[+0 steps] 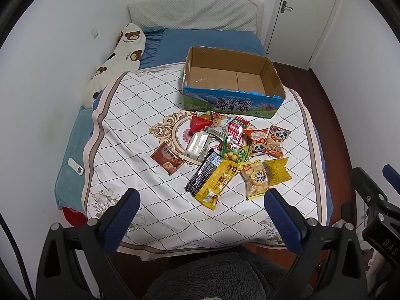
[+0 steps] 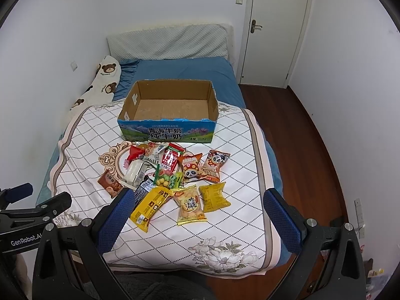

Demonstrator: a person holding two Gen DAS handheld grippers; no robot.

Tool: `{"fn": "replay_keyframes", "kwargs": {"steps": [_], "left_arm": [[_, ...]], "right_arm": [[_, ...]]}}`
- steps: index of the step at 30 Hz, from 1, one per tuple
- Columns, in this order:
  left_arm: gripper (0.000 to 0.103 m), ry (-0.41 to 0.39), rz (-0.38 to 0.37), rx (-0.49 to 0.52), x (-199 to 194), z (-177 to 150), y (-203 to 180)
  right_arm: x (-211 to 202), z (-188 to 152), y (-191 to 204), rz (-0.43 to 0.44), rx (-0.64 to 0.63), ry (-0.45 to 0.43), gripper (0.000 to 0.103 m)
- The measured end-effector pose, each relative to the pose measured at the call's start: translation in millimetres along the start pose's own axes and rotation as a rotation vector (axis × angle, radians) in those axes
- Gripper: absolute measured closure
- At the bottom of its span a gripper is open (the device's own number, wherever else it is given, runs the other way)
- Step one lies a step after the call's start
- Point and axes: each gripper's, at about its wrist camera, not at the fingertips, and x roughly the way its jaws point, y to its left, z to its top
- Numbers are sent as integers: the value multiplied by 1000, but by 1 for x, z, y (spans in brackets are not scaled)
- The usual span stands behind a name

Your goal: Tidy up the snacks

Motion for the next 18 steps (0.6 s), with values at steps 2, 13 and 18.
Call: {"fn": "replay_keyframes", "kwargs": {"steps": [2, 13, 18], "left_arm": [[1, -1, -2, 0, 0, 1, -1], [1, -10, -3, 5, -3, 3, 0], [1, -10, -3, 4, -3, 3, 1]], "right_arm": [[0, 2, -2, 0, 1, 0, 0], [-1, 4, 0, 1, 2, -7, 0], [0, 5, 1, 3, 4, -7, 0]]}}
